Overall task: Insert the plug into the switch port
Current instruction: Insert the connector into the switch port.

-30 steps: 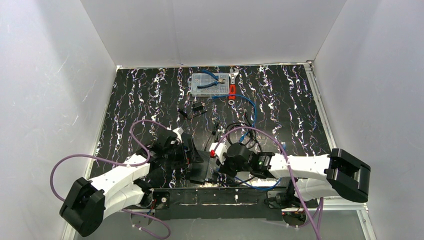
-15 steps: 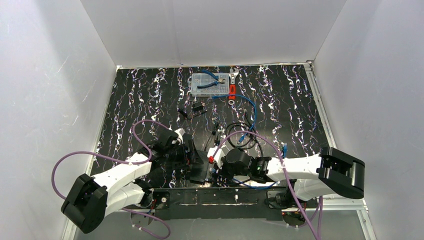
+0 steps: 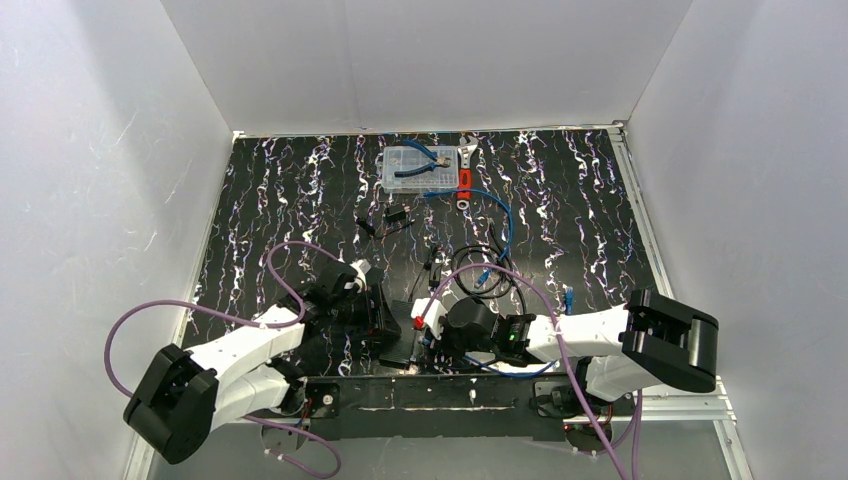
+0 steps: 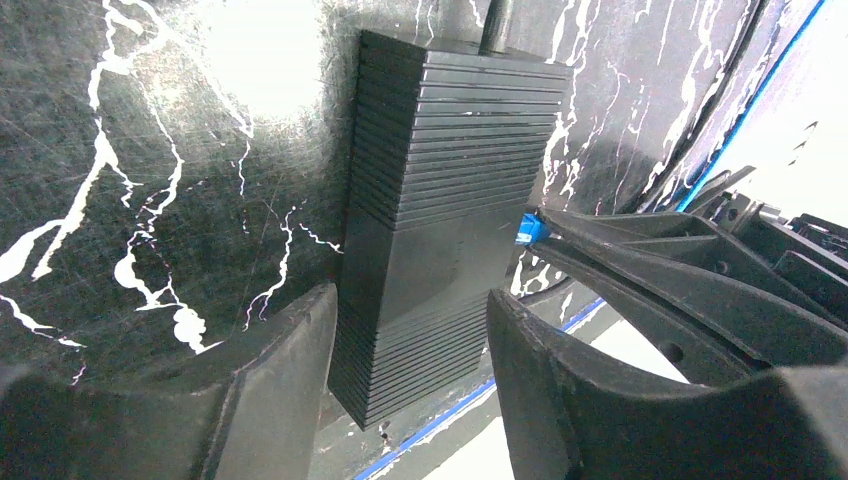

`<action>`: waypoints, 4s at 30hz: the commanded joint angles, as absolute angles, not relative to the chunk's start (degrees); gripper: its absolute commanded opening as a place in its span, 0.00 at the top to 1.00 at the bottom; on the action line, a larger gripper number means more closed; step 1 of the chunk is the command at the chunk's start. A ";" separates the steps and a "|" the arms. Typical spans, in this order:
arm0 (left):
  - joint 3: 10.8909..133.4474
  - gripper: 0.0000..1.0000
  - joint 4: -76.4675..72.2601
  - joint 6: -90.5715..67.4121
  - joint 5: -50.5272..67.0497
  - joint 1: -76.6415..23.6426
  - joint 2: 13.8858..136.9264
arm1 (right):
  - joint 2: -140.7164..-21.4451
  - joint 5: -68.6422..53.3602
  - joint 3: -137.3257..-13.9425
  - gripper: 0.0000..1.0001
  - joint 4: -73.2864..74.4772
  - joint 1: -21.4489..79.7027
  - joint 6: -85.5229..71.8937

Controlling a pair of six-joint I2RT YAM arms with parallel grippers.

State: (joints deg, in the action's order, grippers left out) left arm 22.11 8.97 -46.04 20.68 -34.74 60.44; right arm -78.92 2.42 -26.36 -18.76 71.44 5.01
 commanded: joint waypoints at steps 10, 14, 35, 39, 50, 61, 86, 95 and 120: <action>22.21 0.53 8.10 -44.74 22.01 -34.90 63.13 | -78.97 2.00 -28.88 0.99 -23.03 71.98 6.66; 22.34 0.55 7.98 -44.62 22.18 -34.90 63.59 | -79.40 1.32 -29.17 0.99 -23.33 71.98 6.63; 22.06 0.62 6.22 -44.74 23.04 -34.89 65.54 | -80.25 -1.92 -30.00 0.99 -25.01 72.05 5.41; 21.87 0.63 5.87 -44.56 23.32 -34.89 65.94 | -79.78 -1.27 -30.24 0.99 -25.13 72.03 5.67; 21.51 0.66 5.08 -44.09 23.74 -34.89 67.25 | -76.99 -0.28 -32.07 0.99 -22.18 72.08 7.87; 21.55 0.68 4.55 -43.64 24.08 -34.89 68.48 | -76.15 -0.31 -33.29 0.99 -20.69 72.00 8.71; 22.58 0.51 6.43 -42.97 23.59 -34.87 68.36 | -75.38 0.81 -33.07 0.99 -20.46 72.07 7.89; 23.00 0.45 7.53 -42.67 22.95 -34.89 68.07 | -74.55 1.06 -32.66 0.99 -19.76 72.01 7.62; 24.34 0.43 12.49 -40.67 19.54 -34.88 66.52 | -78.36 0.44 -32.73 0.99 -20.21 71.98 2.24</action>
